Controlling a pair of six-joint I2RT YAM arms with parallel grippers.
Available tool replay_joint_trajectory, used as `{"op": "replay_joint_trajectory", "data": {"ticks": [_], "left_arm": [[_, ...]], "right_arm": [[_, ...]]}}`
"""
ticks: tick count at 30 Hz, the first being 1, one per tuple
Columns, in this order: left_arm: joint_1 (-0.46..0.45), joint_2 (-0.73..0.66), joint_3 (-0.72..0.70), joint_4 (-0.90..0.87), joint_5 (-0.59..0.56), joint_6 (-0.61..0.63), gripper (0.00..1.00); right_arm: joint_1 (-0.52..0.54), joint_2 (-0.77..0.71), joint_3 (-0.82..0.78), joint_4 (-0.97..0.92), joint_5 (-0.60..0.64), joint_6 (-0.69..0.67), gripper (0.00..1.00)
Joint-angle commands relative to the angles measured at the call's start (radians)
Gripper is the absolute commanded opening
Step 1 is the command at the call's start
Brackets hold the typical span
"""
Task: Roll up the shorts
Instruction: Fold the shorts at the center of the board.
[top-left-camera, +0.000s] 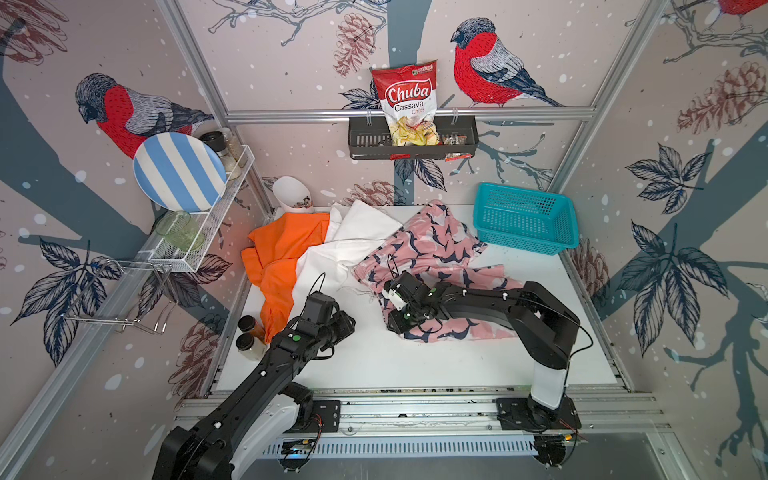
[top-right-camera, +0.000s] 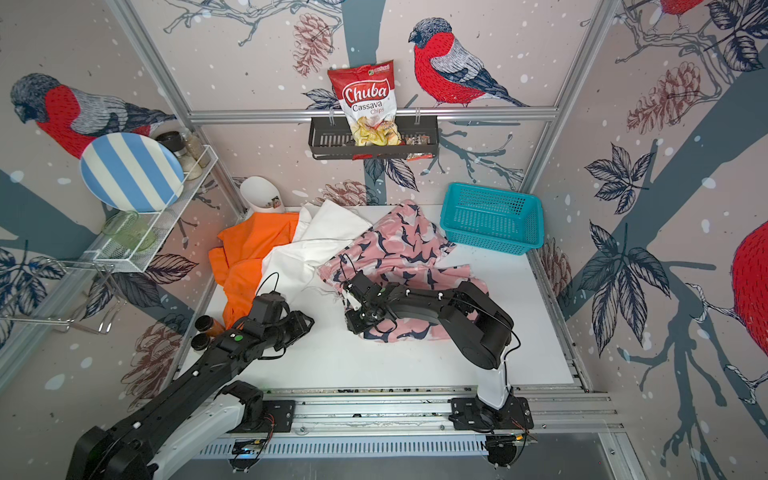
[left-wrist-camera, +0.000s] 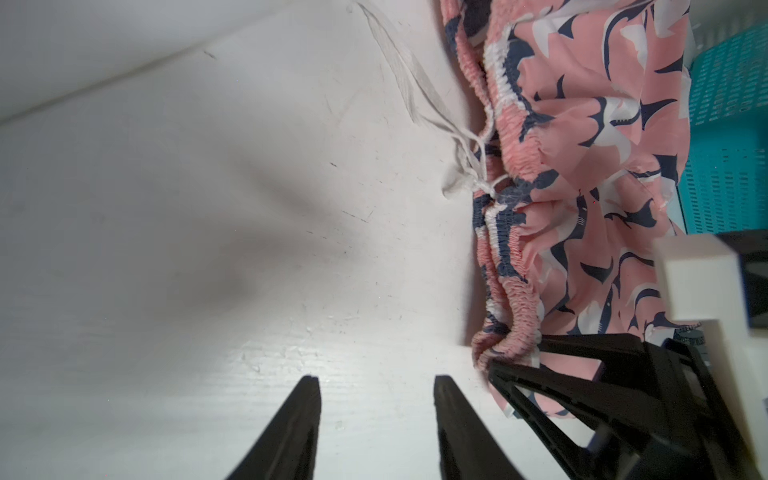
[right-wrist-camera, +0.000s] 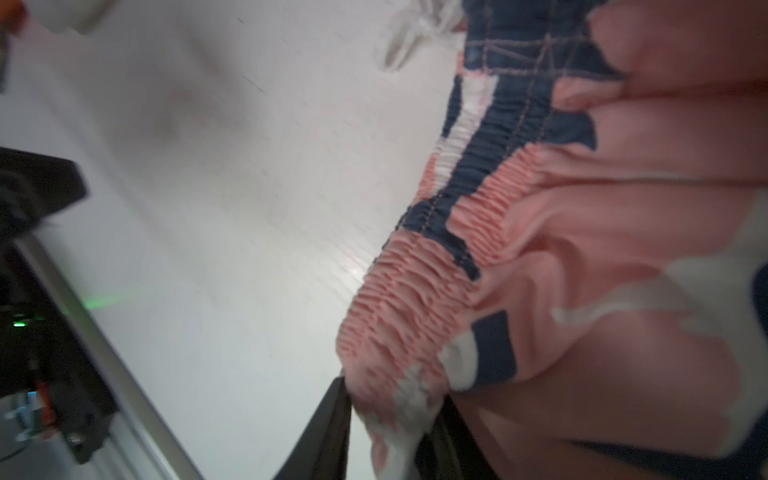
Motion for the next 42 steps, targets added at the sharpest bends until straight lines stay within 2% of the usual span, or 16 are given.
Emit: {"op": "replay_joint_trajectory", "data": {"ticks": [1,3,12,16,24,28,37,42], "left_arm": [[-0.005,0.003,-0.007,0.015,0.010,-0.018,0.48],[-0.011,0.007,-0.013,0.017,0.016,-0.026,0.48],[-0.090,0.089,-0.004,0.076,0.005,-0.062,0.46],[-0.141,0.161,0.022,0.116,-0.002,-0.076,0.45],[-0.259,0.341,0.178,0.019,-0.148,-0.047,0.45],[-0.301,0.406,0.206,0.020,-0.161,-0.049,0.43],[-0.378,0.544,0.255,0.007,-0.206,-0.070,0.45],[-0.409,0.629,0.297,-0.041,-0.230,-0.042,0.45]], "right_arm": [[-0.004,-0.025,0.016,0.144,-0.131,0.107,0.56],[-0.021,-0.081,-0.018,0.139,-0.079,0.124,0.66],[-0.200,-0.437,-0.262,0.031,0.061,0.166,0.67],[-0.259,-0.535,-0.316,-0.013,0.070,0.155,0.68],[-0.289,-0.605,-0.340,-0.083,0.097,0.128,0.69],[-0.307,-0.630,-0.339,-0.100,0.102,0.120,0.69],[-0.364,-0.662,-0.317,-0.152,0.096,0.078,0.70],[-0.374,-0.679,-0.328,-0.164,0.099,0.075,0.70]]}}
